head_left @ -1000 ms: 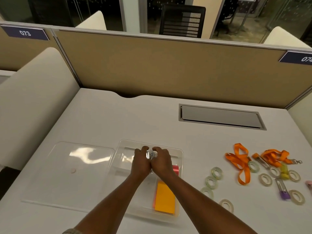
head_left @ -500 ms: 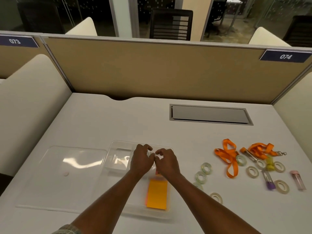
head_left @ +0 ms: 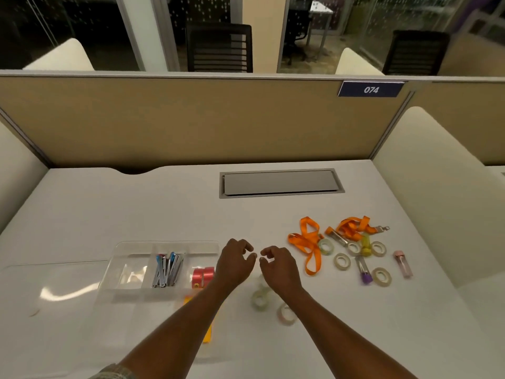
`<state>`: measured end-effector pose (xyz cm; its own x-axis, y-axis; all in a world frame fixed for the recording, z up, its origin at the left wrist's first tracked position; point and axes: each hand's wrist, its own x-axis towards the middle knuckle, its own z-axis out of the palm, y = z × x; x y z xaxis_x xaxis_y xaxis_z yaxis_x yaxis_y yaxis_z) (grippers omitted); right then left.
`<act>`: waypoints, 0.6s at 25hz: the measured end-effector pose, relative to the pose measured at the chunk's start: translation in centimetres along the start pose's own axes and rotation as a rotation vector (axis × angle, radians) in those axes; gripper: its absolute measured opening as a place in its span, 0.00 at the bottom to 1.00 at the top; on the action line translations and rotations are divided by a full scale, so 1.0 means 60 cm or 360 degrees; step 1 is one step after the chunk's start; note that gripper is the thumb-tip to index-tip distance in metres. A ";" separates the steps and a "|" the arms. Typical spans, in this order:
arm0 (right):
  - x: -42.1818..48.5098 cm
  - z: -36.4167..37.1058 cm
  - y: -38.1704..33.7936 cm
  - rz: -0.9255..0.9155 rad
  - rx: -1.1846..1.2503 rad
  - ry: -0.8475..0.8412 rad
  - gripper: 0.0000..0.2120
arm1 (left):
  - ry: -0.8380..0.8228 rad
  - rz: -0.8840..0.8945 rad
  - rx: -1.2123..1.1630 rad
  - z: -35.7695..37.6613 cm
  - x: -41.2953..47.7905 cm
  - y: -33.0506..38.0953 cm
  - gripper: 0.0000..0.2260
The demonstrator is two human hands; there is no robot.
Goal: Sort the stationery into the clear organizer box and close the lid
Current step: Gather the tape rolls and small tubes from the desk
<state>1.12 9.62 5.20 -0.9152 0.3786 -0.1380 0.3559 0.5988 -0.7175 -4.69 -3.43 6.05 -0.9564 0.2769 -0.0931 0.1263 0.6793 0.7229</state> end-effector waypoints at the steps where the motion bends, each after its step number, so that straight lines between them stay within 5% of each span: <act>1: 0.001 -0.019 0.021 0.0023 0.0004 0.0013 0.09 | -0.0026 0.0004 -0.0001 0.018 0.000 0.017 0.07; 15: 0.066 -0.225 0.273 0.0159 -0.0310 0.0082 0.10 | -0.0233 0.0013 0.0195 0.204 0.008 0.160 0.09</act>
<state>5.87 30.49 2.11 -0.8644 0.4756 -0.1632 0.4788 0.6794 -0.5560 -0.70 11.56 4.58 -0.9078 0.3726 -0.1927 0.1735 0.7518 0.6361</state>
